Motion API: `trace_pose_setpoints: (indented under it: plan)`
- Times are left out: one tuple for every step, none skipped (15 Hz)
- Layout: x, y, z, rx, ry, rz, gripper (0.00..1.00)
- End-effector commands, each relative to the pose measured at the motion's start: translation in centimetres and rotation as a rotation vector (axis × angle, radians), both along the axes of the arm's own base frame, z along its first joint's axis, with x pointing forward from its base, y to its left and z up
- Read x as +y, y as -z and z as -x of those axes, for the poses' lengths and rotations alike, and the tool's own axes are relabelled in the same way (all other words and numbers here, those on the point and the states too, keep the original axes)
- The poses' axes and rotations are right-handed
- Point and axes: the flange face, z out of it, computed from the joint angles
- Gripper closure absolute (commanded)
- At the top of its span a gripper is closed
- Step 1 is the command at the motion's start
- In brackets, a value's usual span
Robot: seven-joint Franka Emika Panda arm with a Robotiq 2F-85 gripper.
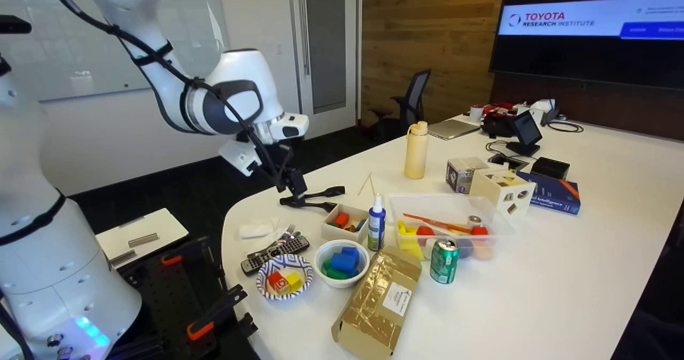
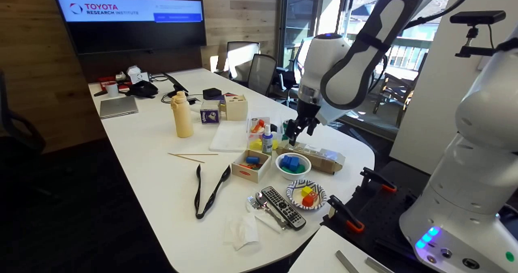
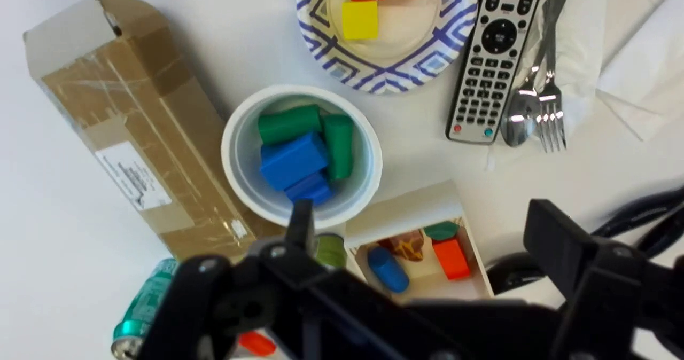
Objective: Place the objects from the black and white bowl in the box.
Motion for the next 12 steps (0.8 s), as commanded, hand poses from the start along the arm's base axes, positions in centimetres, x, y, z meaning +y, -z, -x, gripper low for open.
trace_pose_setpoints:
  plan:
    - [-1.0,5.5,2.1,0.075,0.078,-0.017,0.0]
    - [-1.2,6.8,2.6,0.102,0.096,-0.008,0.0]
    - [-1.6,8.3,2.8,0.124,0.115,0.001,0.0]
    - [-1.7,9.9,3.0,0.146,0.131,0.008,0.0]
    - [-1.7,11.3,3.1,0.159,0.148,0.012,0.0]
    - [-1.5,12.9,3.2,0.171,0.163,0.011,0.0]
    - [-1.3,14.3,3.1,0.173,0.173,0.005,0.0]
    - [-0.8,15.7,3.0,0.175,0.18,-0.001,0.0]
    - [-0.5,17.1,2.8,0.174,0.187,-0.005,0.0]
    - [-0.1,18.6,2.6,0.173,0.194,-0.007,0.0]
    - [0.1,19.8,2.5,0.17,0.203,-0.012,0.0]
    - [0.3,20.9,2.4,0.164,0.207,-0.01,0.0]
